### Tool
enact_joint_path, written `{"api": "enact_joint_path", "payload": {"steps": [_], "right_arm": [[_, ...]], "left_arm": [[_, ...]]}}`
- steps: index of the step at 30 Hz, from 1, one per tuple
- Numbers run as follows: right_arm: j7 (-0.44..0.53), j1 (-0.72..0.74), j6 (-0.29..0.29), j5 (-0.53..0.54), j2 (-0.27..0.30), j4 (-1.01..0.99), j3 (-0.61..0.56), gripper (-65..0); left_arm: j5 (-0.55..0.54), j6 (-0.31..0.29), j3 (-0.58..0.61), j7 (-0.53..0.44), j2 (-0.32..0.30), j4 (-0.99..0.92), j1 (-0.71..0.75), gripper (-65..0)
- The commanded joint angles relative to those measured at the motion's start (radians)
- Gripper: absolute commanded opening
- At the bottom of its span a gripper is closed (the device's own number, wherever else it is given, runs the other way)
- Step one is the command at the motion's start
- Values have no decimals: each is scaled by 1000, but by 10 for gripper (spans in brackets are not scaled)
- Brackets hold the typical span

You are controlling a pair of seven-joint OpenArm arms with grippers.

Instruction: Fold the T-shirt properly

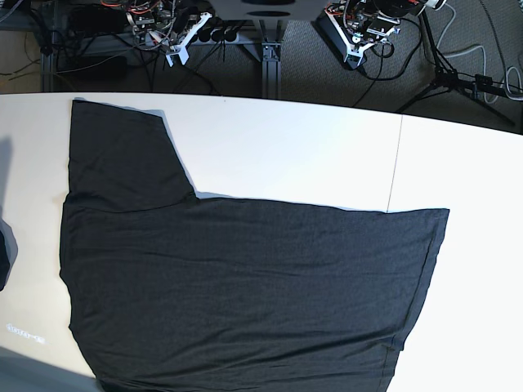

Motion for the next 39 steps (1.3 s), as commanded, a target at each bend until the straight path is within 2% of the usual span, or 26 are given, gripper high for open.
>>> {"api": "enact_joint_path", "payload": {"steps": [1, 22, 28, 31, 33, 36, 39], "right_arm": [[11, -3, -51, 4, 8, 9, -2, -650], [11, -3, -50, 4, 13, 15, -2, -650], [8, -26, -48, 5, 46, 26, -2, -650], [8, -65, -3, 8, 71, 56, -2, -650], [8, -100, 14, 42, 88, 89, -2, -650], [8, -170, 39, 119, 122, 149, -2, -650], [7, -249, 73, 180, 161, 222, -10, -650]], "left_arm": [[-2, -12, 0, 8, -3, 6, 1, -491], [-2, -11, 0, 37, -3, 8, 1, -491], [-9, -11, 0, 84, -27, 8, 3, -491], [-9, -19, 0, 87, -60, 12, 4, -491], [-9, -105, 0, 98, -88, 29, 8, -491], [-27, -277, -9, 117, -134, 100, 37, -491], [-127, -416, -56, 143, -186, 206, 90, -491]]}}
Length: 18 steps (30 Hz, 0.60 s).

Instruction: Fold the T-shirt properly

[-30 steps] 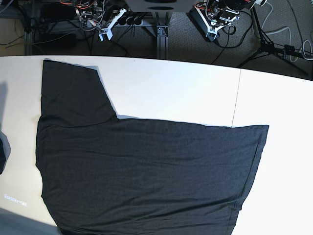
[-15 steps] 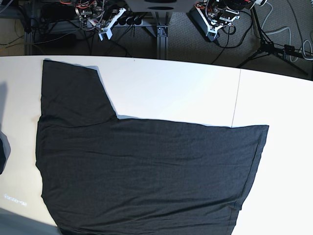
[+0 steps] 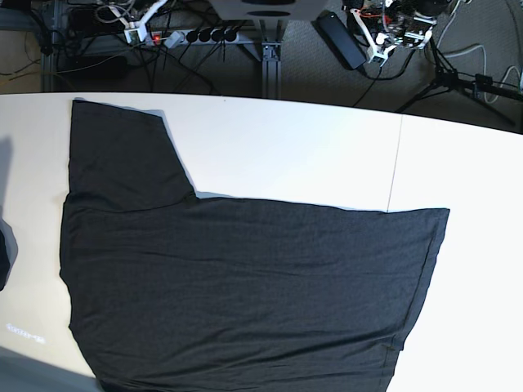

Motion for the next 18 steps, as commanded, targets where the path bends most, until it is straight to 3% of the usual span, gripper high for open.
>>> {"api": "enact_joint_path", "payload": {"steps": [1, 4, 8, 12, 18], "right_arm": [[13, -32, 53, 25, 28, 32, -4, -650], [13, -125, 60, 90, 65, 133, -18, -650], [13, -238, 60, 163, 114, 286, -18, -650], [-25, -337, 60, 257, 166, 438, -18, -650], [-202, -475, 60, 449, 230, 672, -17, -650]], "left_arm": [[-32, -56, -29, 11, -32, 42, 27, -491], [-118, -151, -138, 52, -74, 182, 108, -491], [-207, -211, -301, 118, -104, 397, 229, -491], [-301, -226, -440, 199, -115, 637, 361, -491], [-404, -229, -616, 233, -121, 1012, 560, -491]]}}
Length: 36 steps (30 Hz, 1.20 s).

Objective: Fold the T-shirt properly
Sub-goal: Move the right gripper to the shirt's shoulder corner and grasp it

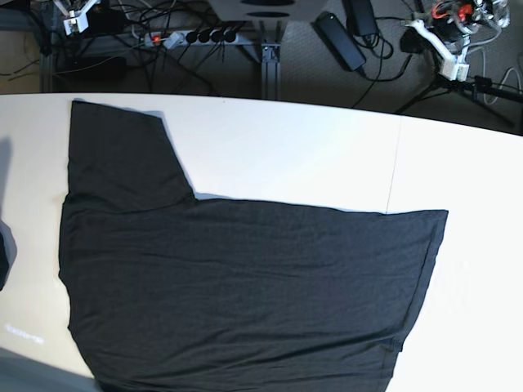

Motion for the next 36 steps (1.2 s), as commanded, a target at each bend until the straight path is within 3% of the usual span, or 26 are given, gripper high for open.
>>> {"api": "enact_joint_path", "payload": {"steps": [1, 9, 15, 17, 19, 21, 23, 26, 36], "right_arm": [[-6, -37, 49, 23, 24, 42, 6, -650], [-15, -181, 50, 143, 41, 373, 69, -650], [-23, -211, 50, 249, 42, 610, 222, -650], [-37, -195, 50, 295, 42, 658, 296, -597], [-71, -163, 49, 371, 42, 682, 373, -473], [-130, -113, 41, 446, 42, 685, 442, -357], [-188, -62, -6, 464, 42, 681, 486, -295], [-207, 0, -74, 463, 44, 649, 494, -287], [-247, 225, -96, 481, 45, 309, 446, -288]], "left_arm": [[-39, -16, -30, -3, -20, 74, 35, -491], [-151, -19, -197, 22, -44, 491, 195, -489], [-191, -19, -263, 18, -81, 571, 196, -484], [-190, -19, -266, 18, -100, 571, 196, -484], [-189, -19, -266, 18, -118, 571, 196, -484], [-186, -19, -266, 18, -136, 571, 196, -484], [-185, -19, -266, 22, -150, 571, 196, -484], [-186, -19, -266, 22, -167, 571, 196, -484], [-186, -19, -266, 29, -174, 571, 211, -484]]}}
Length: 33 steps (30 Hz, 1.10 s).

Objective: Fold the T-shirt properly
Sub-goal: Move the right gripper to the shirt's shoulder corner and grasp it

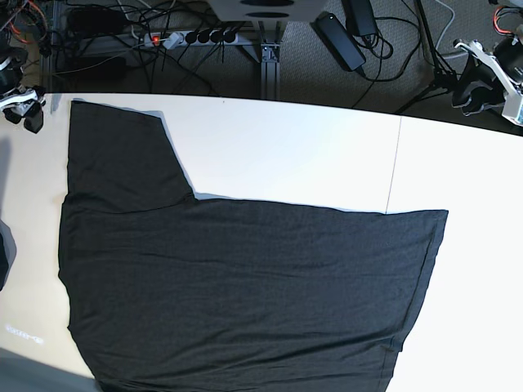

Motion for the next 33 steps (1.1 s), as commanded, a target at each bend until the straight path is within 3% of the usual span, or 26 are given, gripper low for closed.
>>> {"api": "enact_joint_path", "payload": {"steps": [1, 12, 21, 26, 33], "right_arm": [[11, 16, -22, 24, 19, -5, -11, -288], [-13, 49, -19, 23, -1, -3, -280, -288], [-137, 48, -12, 52, -89, -2, -294, -288], [-151, 48, 8, 74, -128, -2, -294, -288], [-173, 48, 23, 82, -149, -2, -294, -288]], "left_arm": [[-13, -11, -10, -14, -14, 14, 11, -484], [43, -11, -11, -20, -13, 14, 11, -484], [47, -10, -13, -85, -14, 14, 4, -485], [58, 68, -13, -68, -14, 14, -33, -484], [75, 76, -12, -48, -43, 12, -133, -485]]}}
